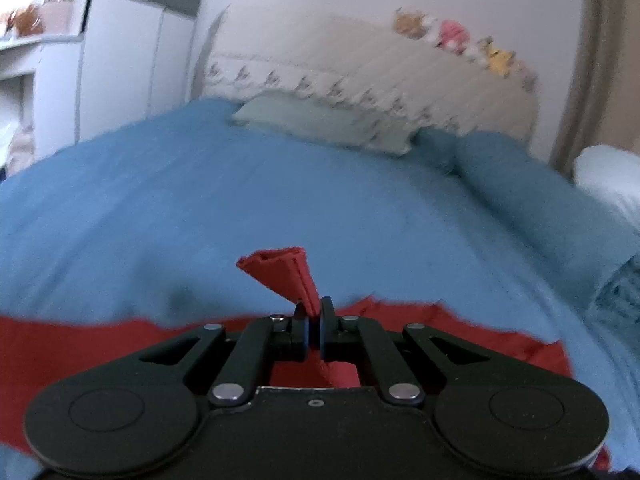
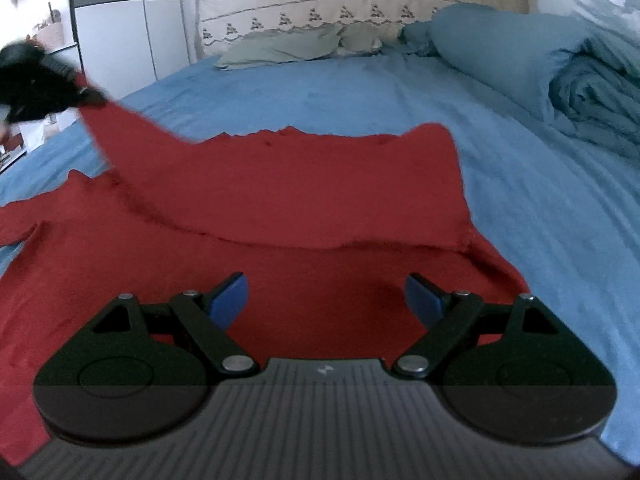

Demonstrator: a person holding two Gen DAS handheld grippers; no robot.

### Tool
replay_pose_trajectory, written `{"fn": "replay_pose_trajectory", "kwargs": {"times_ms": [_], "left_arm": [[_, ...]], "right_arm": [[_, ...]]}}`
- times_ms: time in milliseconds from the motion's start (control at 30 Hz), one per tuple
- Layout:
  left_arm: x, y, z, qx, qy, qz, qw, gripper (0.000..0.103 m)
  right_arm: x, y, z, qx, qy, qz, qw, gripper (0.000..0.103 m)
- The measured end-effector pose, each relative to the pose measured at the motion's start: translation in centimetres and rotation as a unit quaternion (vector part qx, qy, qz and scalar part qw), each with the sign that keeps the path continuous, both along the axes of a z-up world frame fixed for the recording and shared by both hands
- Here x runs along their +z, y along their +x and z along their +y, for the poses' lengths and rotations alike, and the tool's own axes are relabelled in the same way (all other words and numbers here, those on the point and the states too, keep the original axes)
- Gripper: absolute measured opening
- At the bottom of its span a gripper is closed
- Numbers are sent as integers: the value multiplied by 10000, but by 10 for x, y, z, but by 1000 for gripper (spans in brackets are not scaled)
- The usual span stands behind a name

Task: Fold small clothes
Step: 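Fold the gripped sweater side inward across the body with the right tool, release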

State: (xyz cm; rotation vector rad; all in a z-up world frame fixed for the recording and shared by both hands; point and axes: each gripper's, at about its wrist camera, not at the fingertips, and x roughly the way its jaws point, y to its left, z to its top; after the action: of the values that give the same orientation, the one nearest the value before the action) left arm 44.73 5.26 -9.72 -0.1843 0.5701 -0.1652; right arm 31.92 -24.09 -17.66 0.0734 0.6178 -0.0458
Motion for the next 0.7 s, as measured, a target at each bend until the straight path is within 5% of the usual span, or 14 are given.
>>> {"fn": "replay_pose_trajectory", "kwargs": {"times_ms": [233,300,367,533,700], "left_arm": [[-50,-8,23,286,46,618,9977,14],[-51,-17,25,390,157,622,9972,32],[-50,-27,31,473,279,561,9969,69],[-40,-30,24,-78,551,308,9980,89],[-34,-10,10,-586,649,196,9960,91]], "right_arm": [[2,12,-2,-60,-65,57,9999,101],[5,20,-2,-65,-179,-30,9998,101],[8,32,-3,-76,-302,-133,9994,101],[3,69,-5,-194,-661,-136,9975,101],[-15,78,-26,-382,-528,118,9978,102]]}}
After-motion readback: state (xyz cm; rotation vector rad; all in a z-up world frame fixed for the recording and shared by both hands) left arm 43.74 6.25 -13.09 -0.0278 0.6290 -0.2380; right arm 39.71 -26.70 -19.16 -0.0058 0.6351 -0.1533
